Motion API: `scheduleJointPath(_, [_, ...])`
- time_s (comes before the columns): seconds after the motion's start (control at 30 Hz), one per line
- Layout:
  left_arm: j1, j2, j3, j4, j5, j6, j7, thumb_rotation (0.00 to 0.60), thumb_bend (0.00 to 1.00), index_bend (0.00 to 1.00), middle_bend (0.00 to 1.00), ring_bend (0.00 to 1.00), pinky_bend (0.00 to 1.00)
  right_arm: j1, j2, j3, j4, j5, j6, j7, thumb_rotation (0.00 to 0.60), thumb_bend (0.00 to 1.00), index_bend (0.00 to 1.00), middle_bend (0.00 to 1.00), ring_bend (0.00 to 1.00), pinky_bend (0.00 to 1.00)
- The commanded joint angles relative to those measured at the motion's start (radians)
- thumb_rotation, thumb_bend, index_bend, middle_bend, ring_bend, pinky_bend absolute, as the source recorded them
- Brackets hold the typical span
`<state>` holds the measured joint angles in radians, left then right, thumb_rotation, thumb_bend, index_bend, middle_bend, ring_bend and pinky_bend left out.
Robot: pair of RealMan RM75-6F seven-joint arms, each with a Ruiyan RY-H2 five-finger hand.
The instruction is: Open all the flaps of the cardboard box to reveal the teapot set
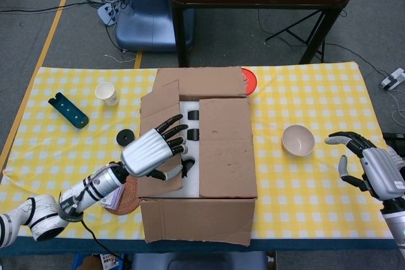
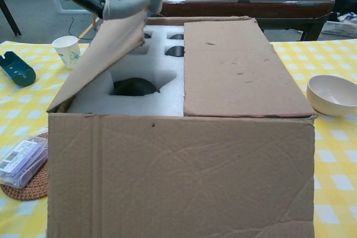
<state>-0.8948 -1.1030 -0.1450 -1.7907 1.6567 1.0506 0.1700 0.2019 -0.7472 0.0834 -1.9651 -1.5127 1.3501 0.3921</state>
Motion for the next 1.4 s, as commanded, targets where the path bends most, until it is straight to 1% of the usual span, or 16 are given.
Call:
scheduleJointPath(0.03, [0.026, 0.050, -0.007, -0.035, 0.001, 0.030, -0.015, 0.230, 0.49, 0.51, 0.42, 0.15, 0.00, 0.001, -0.001, 0.002, 0.000, -0.002, -0.001, 0.003, 0.600, 0.67, 0.29, 0.24, 0.17, 0.24])
scheduleJointPath(0.2, [0.060, 0.116, -0.005, -0.057, -0.001, 0.058, -0.040, 0.230, 0.49, 0.51, 0.42, 0.15, 0.00, 0.006, -0.002, 0.008, -0.003, -0.004, -0.003, 0.005, 0.600, 0.67, 0.29, 0.24, 0.17, 0.24])
scheduleJointPath(0.57, [0.137, 0.194, -0.003, -0.029, -0.019, 0.123, -0.102, 0.232, 0.49, 0.51, 0.42, 0.15, 0.00, 0.017, -0.003, 0.017, -0.014, -0.005, -0.014, -0.007, 0.600, 0.67, 0.29, 0.24, 0.17, 0.24])
scheduleJointPath(0.9, [0.188, 0.232, 0.017, 0.000, -0.028, 0.126, -0.116, 0.229, 0.49, 0.52, 0.42, 0.15, 0.00, 0.021, -0.003, 0.019, -0.018, -0.012, -0.018, -0.013, 0.600, 0.67, 0.29, 0.24, 0.17, 0.24])
scheduleJointPath(1.17, [0.214, 0.254, 0.000, -0.019, -0.056, 0.145, -0.130, 0.232, 0.49, 0.52, 0.42, 0.15, 0.00, 0.023, -0.002, 0.020, -0.012, -0.017, -0.019, -0.004, 0.600, 0.67, 0.29, 0.24, 0.17, 0.24])
scheduleJointPath(1.4, [0.234, 0.262, -0.012, -0.006, -0.089, 0.148, -0.125, 0.232, 0.49, 0.52, 0.42, 0.15, 0.00, 0.026, -0.002, 0.022, -0.001, -0.015, -0.023, 0.007, 0.600, 0.67, 0.29, 0.24, 0.17, 0.24])
